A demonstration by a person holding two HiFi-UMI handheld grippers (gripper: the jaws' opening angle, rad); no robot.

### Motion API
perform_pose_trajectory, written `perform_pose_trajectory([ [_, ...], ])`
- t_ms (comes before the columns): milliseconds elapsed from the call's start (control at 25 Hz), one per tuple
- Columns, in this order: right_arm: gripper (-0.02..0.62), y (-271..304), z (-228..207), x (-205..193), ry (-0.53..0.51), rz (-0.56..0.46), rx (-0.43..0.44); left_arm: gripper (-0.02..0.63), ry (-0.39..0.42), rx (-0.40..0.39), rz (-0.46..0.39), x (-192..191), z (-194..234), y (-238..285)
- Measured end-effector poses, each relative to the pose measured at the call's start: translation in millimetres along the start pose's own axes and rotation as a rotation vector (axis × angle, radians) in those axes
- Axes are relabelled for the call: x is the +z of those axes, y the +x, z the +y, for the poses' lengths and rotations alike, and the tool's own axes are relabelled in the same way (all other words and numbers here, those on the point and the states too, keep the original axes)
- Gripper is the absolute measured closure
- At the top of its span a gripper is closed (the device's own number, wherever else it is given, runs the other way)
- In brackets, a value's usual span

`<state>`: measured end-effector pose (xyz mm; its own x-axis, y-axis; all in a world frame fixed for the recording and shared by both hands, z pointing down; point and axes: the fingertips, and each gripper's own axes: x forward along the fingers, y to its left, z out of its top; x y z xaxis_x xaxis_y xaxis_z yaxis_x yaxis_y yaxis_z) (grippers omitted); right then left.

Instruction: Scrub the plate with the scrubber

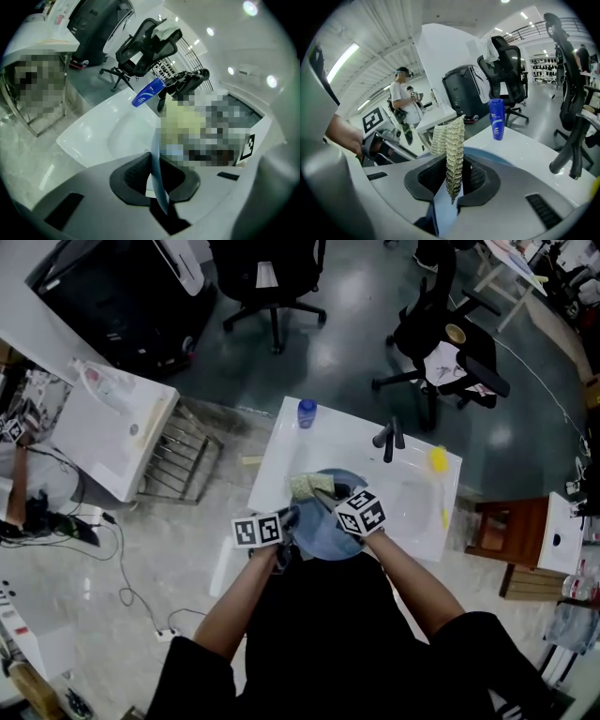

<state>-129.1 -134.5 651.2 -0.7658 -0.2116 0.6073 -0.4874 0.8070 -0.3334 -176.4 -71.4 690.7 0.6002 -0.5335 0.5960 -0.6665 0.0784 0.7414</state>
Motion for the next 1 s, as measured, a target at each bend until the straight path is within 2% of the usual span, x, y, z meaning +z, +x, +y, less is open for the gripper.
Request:
perform_pose_trajectory([
  [320,0.532,2.8,-4.2,0.9,-0.058,-0.005,-0.177,0.583,-0.083,-0.048,-0.008,-3.6,8.7,-8.0],
  [840,0.532,-25.1,-28.3,-6.6,-0.038,-0.021,-0.428,0.578,-0.057,-0.102,0.052,-14.9,6.9,-9.2],
  [1000,0.532,-36.9,-34.5,-19.7,-0.027,0.016,-0.496,0.572,-0.050,-0.112,0.079,-22.5,7.9,-5.4],
])
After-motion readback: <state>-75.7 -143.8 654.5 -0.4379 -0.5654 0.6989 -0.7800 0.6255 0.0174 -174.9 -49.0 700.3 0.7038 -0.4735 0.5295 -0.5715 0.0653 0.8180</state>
